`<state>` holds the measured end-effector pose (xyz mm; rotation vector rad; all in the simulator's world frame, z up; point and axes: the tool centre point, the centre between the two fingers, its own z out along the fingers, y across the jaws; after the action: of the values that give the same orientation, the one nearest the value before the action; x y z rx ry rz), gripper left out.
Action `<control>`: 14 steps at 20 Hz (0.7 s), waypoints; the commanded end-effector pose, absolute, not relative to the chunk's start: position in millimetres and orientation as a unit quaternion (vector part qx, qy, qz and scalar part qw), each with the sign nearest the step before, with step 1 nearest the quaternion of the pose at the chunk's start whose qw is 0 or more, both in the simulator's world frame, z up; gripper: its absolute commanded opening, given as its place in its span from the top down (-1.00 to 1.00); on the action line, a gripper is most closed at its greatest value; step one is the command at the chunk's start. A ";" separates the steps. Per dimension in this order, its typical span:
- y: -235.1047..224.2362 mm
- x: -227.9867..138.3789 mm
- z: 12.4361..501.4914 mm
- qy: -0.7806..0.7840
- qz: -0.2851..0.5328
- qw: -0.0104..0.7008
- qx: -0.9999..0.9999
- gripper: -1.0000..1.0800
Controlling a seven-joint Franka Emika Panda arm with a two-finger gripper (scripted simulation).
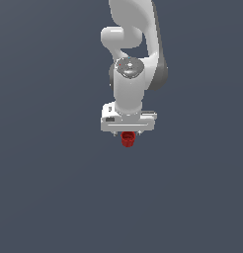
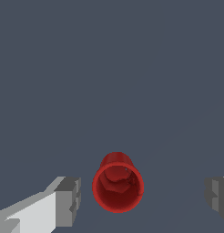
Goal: Pick up the object and move it to a goal position.
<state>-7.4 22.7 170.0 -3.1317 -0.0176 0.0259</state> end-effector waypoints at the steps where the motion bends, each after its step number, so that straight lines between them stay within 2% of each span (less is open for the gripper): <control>1: 22.7 -7.4 170.0 -0.006 0.008 0.005 -1.000 -0.92; 9: -6.4 -12.6 166.1 0.033 0.022 0.009 -0.999 -0.92; 14: -5.9 -12.6 165.8 0.032 0.022 0.009 -0.999 -0.92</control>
<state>-12.3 -7.3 166.4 -3.1212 0.1027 0.0669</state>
